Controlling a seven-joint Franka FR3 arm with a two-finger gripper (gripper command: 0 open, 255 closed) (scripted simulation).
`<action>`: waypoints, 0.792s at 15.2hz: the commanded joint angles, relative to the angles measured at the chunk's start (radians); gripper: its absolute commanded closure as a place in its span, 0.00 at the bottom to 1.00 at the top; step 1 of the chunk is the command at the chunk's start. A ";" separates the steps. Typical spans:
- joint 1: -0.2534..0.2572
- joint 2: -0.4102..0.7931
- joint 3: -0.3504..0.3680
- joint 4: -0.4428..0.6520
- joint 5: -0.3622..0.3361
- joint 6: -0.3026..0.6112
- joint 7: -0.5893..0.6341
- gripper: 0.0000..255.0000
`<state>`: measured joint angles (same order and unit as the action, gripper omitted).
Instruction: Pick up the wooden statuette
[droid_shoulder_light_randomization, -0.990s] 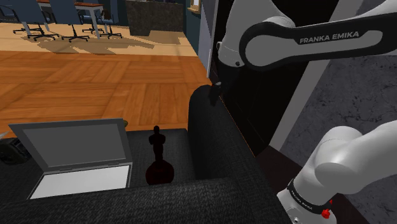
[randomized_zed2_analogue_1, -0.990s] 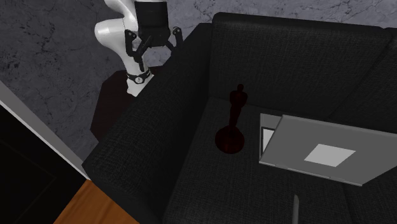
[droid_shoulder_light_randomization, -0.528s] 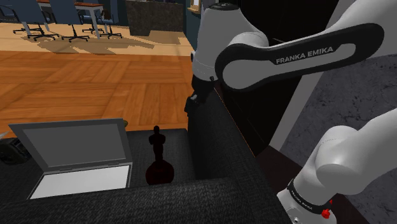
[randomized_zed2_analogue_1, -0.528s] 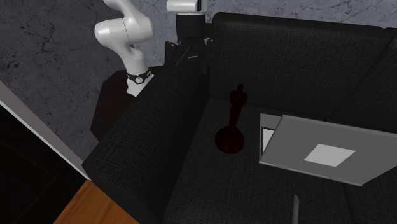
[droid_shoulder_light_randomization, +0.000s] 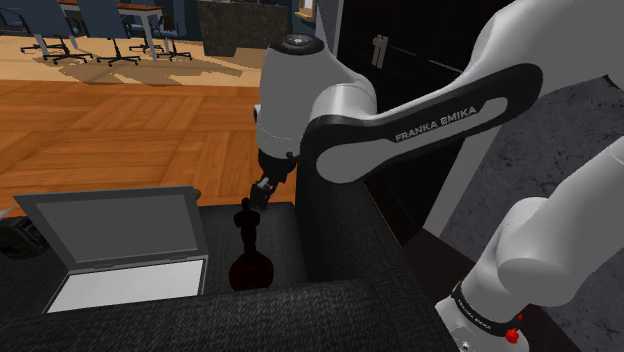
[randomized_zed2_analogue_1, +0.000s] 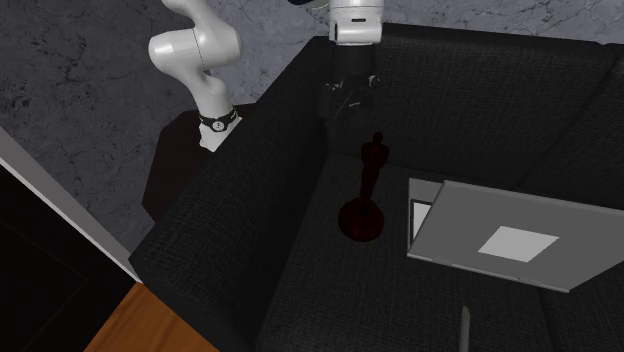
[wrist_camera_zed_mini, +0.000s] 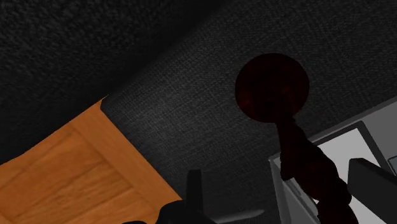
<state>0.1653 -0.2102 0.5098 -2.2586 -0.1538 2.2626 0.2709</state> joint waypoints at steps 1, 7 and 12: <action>0.004 0.058 0.039 0.036 -0.052 0.017 0.047 0.00; 0.007 0.138 0.069 0.039 -0.134 0.074 0.119 0.00; 0.004 0.165 0.072 0.016 -0.169 0.115 0.151 0.00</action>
<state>0.1691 -0.0470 0.5817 -2.2391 -0.3189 2.3732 0.4183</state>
